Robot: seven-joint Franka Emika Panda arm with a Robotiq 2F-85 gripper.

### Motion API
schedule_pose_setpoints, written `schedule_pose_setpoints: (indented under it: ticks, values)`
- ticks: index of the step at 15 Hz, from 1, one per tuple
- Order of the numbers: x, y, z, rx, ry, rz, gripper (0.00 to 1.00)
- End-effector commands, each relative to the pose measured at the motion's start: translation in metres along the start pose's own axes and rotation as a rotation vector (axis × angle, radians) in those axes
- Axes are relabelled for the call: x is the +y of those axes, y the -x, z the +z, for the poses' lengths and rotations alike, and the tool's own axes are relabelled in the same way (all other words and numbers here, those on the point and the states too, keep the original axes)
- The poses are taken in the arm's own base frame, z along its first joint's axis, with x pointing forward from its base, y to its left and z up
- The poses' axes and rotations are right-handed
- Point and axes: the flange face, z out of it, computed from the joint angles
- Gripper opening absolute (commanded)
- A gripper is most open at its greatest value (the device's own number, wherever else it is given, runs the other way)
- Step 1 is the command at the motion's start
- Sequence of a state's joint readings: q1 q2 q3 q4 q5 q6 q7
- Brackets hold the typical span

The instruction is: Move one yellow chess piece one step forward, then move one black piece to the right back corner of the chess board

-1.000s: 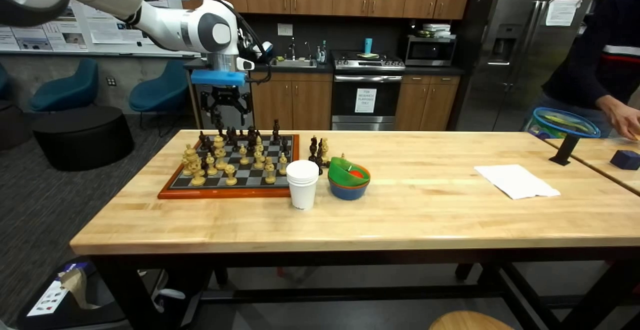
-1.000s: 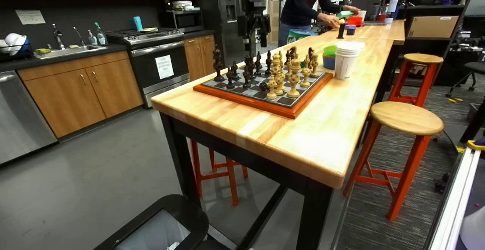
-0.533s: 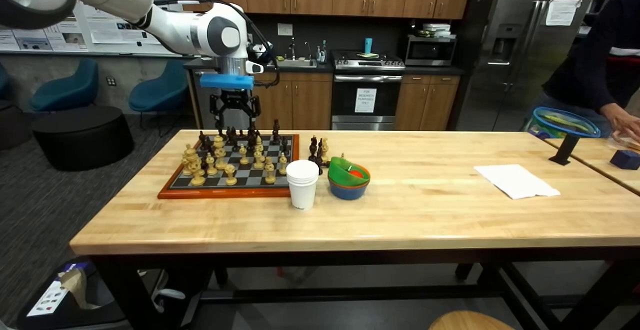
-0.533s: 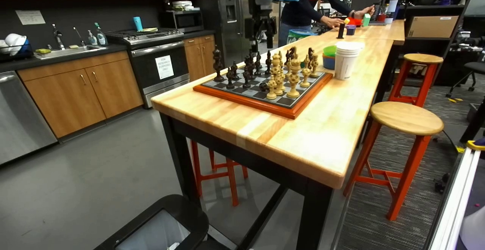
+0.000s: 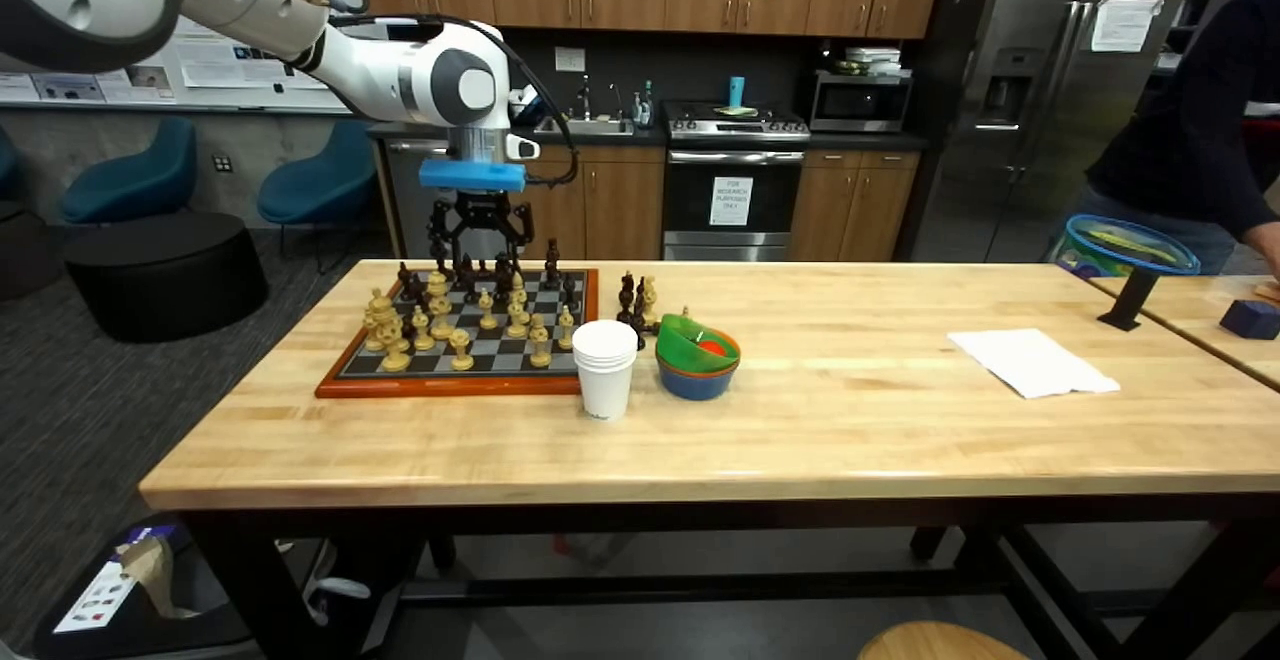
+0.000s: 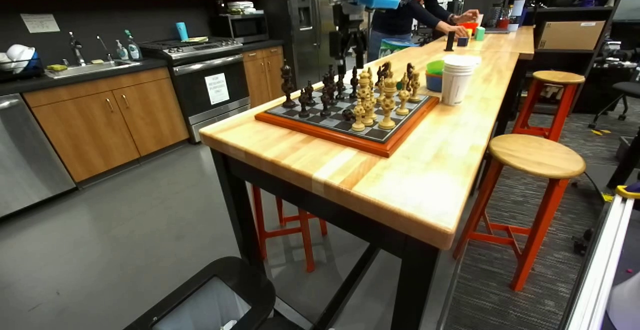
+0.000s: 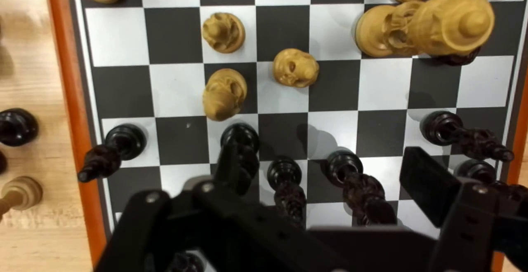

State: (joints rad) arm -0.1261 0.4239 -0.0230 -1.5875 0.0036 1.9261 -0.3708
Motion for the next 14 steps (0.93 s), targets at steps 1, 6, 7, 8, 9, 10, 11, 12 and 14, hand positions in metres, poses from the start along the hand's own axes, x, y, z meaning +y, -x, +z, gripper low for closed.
schedule_pose_setpoints:
  ticks: [1, 6, 7, 8, 9, 10, 11, 12, 14]
  values:
    - [0.01, -0.002, -0.006, 0.011, 0.022, -0.024, 1.0]
    - [0.018, -0.003, -0.011, 0.024, 0.038, -0.026, 1.0]
    - [0.019, -0.004, -0.011, 0.026, 0.035, -0.027, 1.0]
    - [0.02, -0.005, -0.009, 0.027, 0.03, -0.028, 1.0]
    - [0.022, -0.006, -0.007, 0.027, 0.028, -0.029, 1.0]
    - [0.023, -0.007, -0.006, 0.027, 0.026, -0.032, 1.0]
    - [0.025, -0.008, -0.004, 0.025, 0.023, -0.035, 1.0]
    - [0.027, -0.009, -0.002, 0.024, 0.02, -0.037, 1.0]
    - [0.03, -0.011, 0.002, 0.022, 0.018, -0.043, 1.0]
